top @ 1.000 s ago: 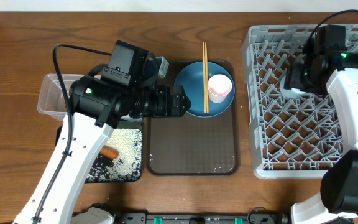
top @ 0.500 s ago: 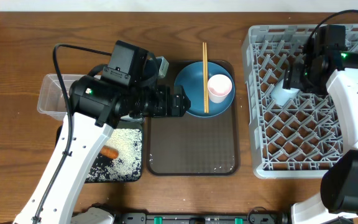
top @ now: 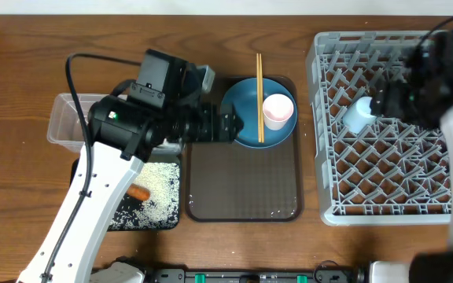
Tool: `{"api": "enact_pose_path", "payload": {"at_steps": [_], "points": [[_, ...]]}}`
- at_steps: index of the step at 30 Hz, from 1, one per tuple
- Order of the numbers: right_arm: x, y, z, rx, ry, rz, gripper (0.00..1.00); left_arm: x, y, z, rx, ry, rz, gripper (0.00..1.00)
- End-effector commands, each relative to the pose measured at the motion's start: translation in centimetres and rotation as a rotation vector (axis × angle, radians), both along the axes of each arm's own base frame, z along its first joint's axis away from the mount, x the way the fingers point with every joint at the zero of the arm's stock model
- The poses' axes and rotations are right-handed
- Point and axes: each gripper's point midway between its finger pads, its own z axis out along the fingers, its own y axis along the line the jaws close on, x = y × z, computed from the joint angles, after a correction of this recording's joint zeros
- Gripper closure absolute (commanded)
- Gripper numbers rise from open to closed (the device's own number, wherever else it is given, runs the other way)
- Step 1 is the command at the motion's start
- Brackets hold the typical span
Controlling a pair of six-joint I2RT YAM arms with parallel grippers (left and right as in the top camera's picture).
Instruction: Sort waste into correct bins and load items into the dishwasher rack
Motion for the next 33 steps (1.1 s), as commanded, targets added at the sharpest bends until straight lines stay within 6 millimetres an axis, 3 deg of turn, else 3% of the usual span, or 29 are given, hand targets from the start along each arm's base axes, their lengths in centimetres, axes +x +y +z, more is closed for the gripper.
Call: {"api": "enact_pose_path", "payload": {"at_steps": [1, 7, 15, 22, 28, 31, 33], "points": [[-1.5, 0.5, 3.6, 0.012, -0.09, 0.008, 0.01, 1.5, 0.1, 0.6, -0.006, -0.041, 0.058, 0.04], [-4.7, 1.1, 6.0, 0.011, -0.126, 0.01, 0.01, 4.4, 2.1, -3.3, 0.124, 0.048, 0.424, 0.04], [-6.7, 1.4, 6.0, 0.018, -0.092, 0.012, 0.01, 7.2, -0.9, -8.2, 0.159, 0.095, 0.401, 0.04], [-7.0, 1.5, 5.8, 0.021, -0.077, 0.015, 0.01, 9.0, -3.4, -12.0, 0.139, 0.155, 0.449, 0.05], [-7.1, 1.6, 5.8, 0.021, -0.072, 0.015, 0.01, 9.8, -7.9, -14.0, 0.113, 0.107, 0.377, 0.32], [-7.2, 1.6, 5.7, 0.022, -0.067, 0.014, 0.01, 10.1, -9.0, -15.0, 0.135, 0.074, 0.373, 0.46], [-7.3, 1.6, 5.6, 0.023, -0.059, 0.014, 0.01, 10.1, -9.6, -15.9, 0.154, 0.063, 0.37, 0.48]]}}
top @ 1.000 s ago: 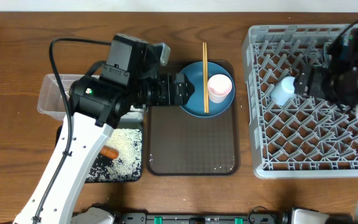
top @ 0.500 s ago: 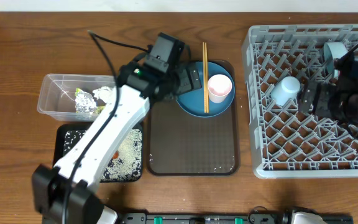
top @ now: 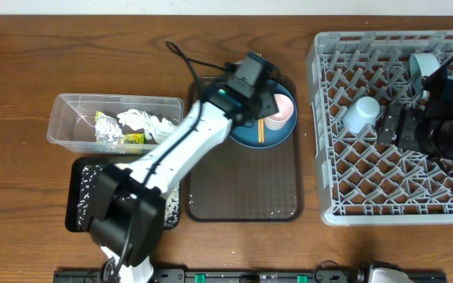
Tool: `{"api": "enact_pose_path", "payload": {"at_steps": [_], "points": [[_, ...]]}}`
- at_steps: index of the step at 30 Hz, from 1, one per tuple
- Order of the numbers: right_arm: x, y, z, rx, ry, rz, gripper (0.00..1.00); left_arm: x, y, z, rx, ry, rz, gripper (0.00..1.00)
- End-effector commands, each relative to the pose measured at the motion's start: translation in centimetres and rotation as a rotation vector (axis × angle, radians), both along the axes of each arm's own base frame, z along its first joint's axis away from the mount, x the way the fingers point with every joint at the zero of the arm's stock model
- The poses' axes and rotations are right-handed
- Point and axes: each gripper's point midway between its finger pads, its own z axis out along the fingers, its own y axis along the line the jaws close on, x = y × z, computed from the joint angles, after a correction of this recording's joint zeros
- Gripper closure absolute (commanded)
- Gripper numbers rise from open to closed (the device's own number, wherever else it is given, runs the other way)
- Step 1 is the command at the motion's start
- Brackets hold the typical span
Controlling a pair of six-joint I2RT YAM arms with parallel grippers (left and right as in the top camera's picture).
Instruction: Sort waste into correct bins and load items into the dishwasher rack
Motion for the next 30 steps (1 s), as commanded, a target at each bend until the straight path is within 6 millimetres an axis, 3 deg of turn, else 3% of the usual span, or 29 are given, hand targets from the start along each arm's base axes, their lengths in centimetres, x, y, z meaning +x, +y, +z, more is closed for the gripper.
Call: {"api": "enact_pose_path", "payload": {"at_steps": [1, 17, 21, 24, 26, 28, 30], "points": [[-0.2, 0.2, 0.4, 0.007, -0.007, 0.002, 0.01, 0.2, -0.1, -1.9, 0.066, -0.01, 0.016, 0.47], [-0.6, 0.2, 0.2, 0.009, 0.013, 0.002, 0.01, 0.0, 0.1, -7.7, 0.152, 0.07, 0.017, 0.51], [-0.7, 0.2, 0.2, 0.01, 0.017, 0.002, 0.01, 0.6, -0.2, -7.6, 0.135, 0.049, 0.02, 0.69], [-0.8, 0.2, 0.2, 0.01, 0.017, 0.002, 0.01, 1.1, -0.3, -7.2, 0.123, 0.035, 0.026, 0.71], [-0.8, 0.2, 0.2, 0.01, 0.017, 0.002, 0.01, 1.2, -0.1, -6.8, 0.12, 0.031, 0.03, 0.77], [-0.7, 0.2, 0.2, 0.01, 0.017, 0.002, 0.01, 1.3, 0.1, -6.1, 0.117, 0.027, 0.034, 0.92], [-0.7, 0.2, 0.2, 0.01, 0.017, 0.002, 0.01, 1.3, 0.3, -5.0, 0.108, 0.016, 0.039, 0.94]]}}
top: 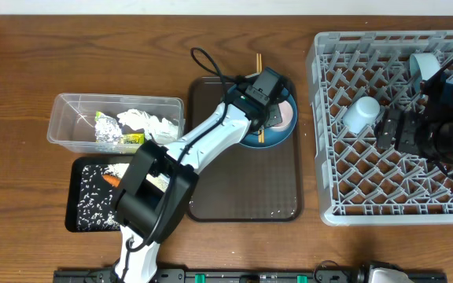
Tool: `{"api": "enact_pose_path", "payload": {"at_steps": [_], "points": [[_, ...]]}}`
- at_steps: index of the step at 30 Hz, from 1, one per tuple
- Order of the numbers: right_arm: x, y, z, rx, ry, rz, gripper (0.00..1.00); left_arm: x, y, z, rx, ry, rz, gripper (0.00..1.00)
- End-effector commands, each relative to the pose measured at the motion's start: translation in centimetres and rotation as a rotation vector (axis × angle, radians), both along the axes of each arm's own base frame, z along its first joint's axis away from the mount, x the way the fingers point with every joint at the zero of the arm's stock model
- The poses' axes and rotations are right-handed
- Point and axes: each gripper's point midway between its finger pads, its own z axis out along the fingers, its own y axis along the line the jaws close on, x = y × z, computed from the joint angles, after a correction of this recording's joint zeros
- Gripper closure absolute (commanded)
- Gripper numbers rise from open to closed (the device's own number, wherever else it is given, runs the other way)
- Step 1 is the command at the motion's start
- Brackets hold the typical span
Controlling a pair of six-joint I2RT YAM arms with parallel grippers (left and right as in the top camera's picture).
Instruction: Sort waste into correct bins and load items into the dishwasher rack
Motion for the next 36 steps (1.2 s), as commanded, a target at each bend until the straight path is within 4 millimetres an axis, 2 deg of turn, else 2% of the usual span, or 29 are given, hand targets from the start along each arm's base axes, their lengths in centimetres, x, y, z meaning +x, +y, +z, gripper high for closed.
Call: {"api": "enact_pose_path", "payload": {"at_steps": [1, 5, 9, 12, 14, 16, 19, 21, 24, 28, 33, 36], "points": [[0.0, 0.1, 0.5, 0.006, -0.015, 0.002, 0.01, 0.7, 0.8, 2.9, -0.016, -0.052, 0.026, 0.94], [0.0, 0.1, 0.5, 0.006, -0.015, 0.002, 0.01, 0.9, 1.5, 6.4, -0.053, -0.102, 0.04, 0.94], [-0.1, 0.1, 0.5, 0.006, -0.014, 0.002, 0.01, -0.4, 3.0, 10.4, -0.08, -0.119, 0.037, 0.94], [-0.2, 0.3, 0.4, 0.015, -0.008, 0.012, 0.01, -2.3, 2.0, 14.3, -0.183, -0.142, -0.141, 0.94], [-0.1, 1.9, 0.7, 0.066, -0.027, 0.119, 0.01, -4.7, 0.9, 17.5, -0.323, -0.139, -0.316, 0.94], [-0.1, 4.2, 1.3, 0.141, -0.068, 0.276, 0.01, -7.0, 0.8, 20.0, -0.456, -0.101, -0.42, 0.94], [-1.0, 8.9, 3.4, 0.314, -0.19, 0.59, 0.01, -9.9, 1.9, 23.9, -0.649, -0.07, -0.557, 0.94], [-2.2, 11.6, 5.3, 0.431, -0.297, 0.787, 0.01, -11.2, 2.7, 26.3, -0.769, -0.076, -0.634, 0.94], [-4.0, 13.8, 7.5, 0.547, -0.422, 0.962, 0.01, -12.7, 3.9, 29.6, -0.95, -0.081, -0.739, 0.94], [-4.8, 14.9, 9.3, 0.626, -0.521, 1.04, 0.01, -13.8, 4.2, 30.9, -1.033, -0.076, -0.804, 0.94], [-5.3, 15.8, 11.7, 0.722, -0.644, 1.091, 0.01, -15.0, 3.1, 31.0, -1.04, -0.053, -0.847, 0.94], [-5.4, 15.9, 11.9, 0.733, -0.656, 1.094, 0.01, -15.7, 2.3, 31.0, -1.04, -0.043, -0.876, 0.94]]}}
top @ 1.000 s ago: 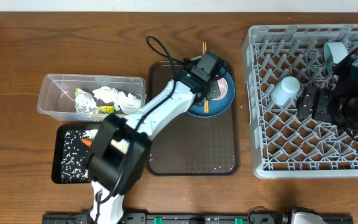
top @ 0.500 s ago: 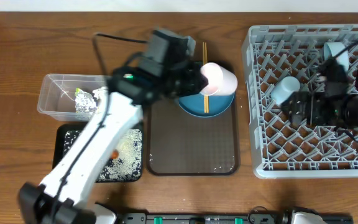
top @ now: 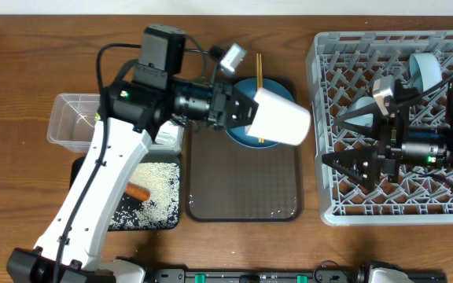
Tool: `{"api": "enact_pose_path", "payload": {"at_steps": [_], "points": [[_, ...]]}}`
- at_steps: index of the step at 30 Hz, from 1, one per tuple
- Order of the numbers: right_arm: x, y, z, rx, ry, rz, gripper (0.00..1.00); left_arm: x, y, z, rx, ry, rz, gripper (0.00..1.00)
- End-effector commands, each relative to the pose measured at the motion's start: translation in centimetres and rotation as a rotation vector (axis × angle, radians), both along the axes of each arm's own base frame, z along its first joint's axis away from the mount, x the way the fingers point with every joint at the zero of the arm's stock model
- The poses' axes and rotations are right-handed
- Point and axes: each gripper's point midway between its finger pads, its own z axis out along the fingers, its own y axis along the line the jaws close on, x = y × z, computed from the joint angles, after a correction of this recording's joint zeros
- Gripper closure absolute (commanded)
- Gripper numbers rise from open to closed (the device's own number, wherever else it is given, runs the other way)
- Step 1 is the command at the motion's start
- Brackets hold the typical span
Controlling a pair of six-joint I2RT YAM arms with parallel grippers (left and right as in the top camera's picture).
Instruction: Sort waste into correct bins and load items into the dishwasher rack
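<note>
My left gripper (top: 247,112) is shut on the pink-white cup (top: 281,119), which hangs on its side above the right part of the blue plate (top: 239,134). A pair of chopsticks (top: 259,66) lies across the plate, partly hidden by the cup. From the right, my right gripper (top: 333,138) reaches to the left end of the grey dishwasher rack (top: 368,43), open and pointing at the cup, a short gap away. A white cup (top: 362,108) in the rack is half hidden behind that gripper.
The plate sits on a brown tray (top: 242,189). A clear bin (top: 71,118) stands at the left, and below it a black tray (top: 152,200) holds rice and a carrot piece (top: 138,192). A pale blue dish (top: 426,67) stands in the rack's far right.
The left gripper, then down over the cup on the plate, now holds it lifted and tipped sideways towards the rack. The right gripper has turned leftward and stands open at the rack's left end.
At first the cup stood upright on the plate with the left gripper at the plate's left edge, and the right gripper was at a white cup in the rack. Then the left gripper was over the pink-white cup, the right drawn back. Now the cup is held aloft.
</note>
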Motion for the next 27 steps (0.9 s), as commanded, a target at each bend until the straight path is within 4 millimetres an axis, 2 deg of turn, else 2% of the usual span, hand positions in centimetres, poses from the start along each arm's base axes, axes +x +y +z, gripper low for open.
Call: {"api": "enact_pose_path", "payload": {"at_steps": [1, 6, 15, 21, 27], "points": [[-0.6, 0.7, 2.4, 0.103, -0.094, 0.048, 0.01, -1.7, -0.7, 1.2, -0.05, -0.031, -0.077, 0.94], [-1.0, 1.1, 2.6, 0.126, -0.081, 0.065, 0.01, -2.2, -1.6, 1.1, -0.043, -0.057, -0.093, 0.94], [-3.0, 3.7, 2.8, 0.138, -0.103, 0.203, 0.01, -2.2, -1.7, 0.9, -0.036, -0.058, -0.091, 0.94], [-3.3, 4.4, 2.0, 0.083, -0.127, 0.243, 0.08, -2.2, -1.7, 1.0, -0.036, -0.058, -0.091, 0.94], [-3.2, 4.7, 2.1, 0.082, -0.151, 0.254, 0.13, -3.1, -2.4, 0.9, -0.037, -0.059, -0.121, 0.94]]}}
